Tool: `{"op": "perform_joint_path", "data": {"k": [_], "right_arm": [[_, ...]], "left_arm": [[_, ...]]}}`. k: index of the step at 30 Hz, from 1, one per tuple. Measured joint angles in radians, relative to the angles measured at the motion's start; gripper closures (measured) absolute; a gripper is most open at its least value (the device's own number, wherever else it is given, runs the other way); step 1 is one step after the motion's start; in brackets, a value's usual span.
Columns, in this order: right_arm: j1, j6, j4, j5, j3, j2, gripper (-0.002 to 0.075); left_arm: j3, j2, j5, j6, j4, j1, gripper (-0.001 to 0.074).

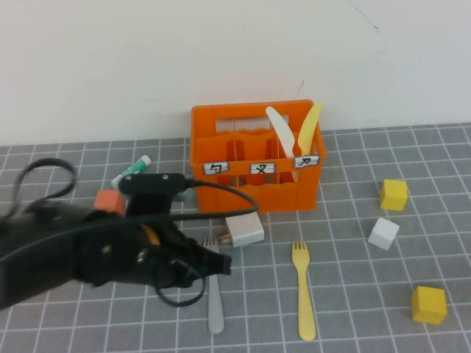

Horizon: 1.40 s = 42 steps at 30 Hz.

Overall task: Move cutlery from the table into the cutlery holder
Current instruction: Pick up the fork

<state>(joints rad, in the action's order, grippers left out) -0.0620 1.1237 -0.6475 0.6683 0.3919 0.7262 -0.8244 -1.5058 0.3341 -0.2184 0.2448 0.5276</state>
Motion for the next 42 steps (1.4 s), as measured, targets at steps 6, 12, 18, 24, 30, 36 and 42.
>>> {"op": "perform_joint_path", "data": {"k": [6, 12, 18, 24, 30, 36, 42], "right_arm": [[0.0, -0.004, 0.004, 0.002, 0.0, 0.0, 0.0728], [0.0, -0.002, 0.004, 0.008, 0.0, 0.0, 0.0728], [0.0, -0.002, 0.002, 0.021, 0.0, 0.0, 0.0728], [0.0, -0.002, -0.008, 0.021, 0.0, 0.0, 0.0728], [0.0, -0.002, -0.016, 0.021, 0.0, 0.0, 0.0728], [0.0, 0.0, -0.016, 0.021, 0.0, 0.0, 0.0728], [0.0, 0.0, -0.016, 0.021, 0.0, 0.0, 0.0728]], "left_arm": [[-0.14, -0.177, 0.103, 0.007, -0.023, 0.0, 0.0582], [-0.314, -0.335, 0.193, -0.068, -0.083, 0.0, 0.0353], [-0.405, -0.46, 0.209, -0.226, -0.206, 0.0, 0.0311], [-0.444, -0.511, 0.201, -0.317, -0.297, 0.0, 0.0307], [-0.45, -0.532, 0.193, -0.327, -0.304, 0.0, 0.0308], [-0.454, -0.532, 0.252, -0.327, -0.306, 0.0, 0.0308], [-0.459, -0.532, 0.312, -0.319, -0.291, 0.0, 0.0308]]}}
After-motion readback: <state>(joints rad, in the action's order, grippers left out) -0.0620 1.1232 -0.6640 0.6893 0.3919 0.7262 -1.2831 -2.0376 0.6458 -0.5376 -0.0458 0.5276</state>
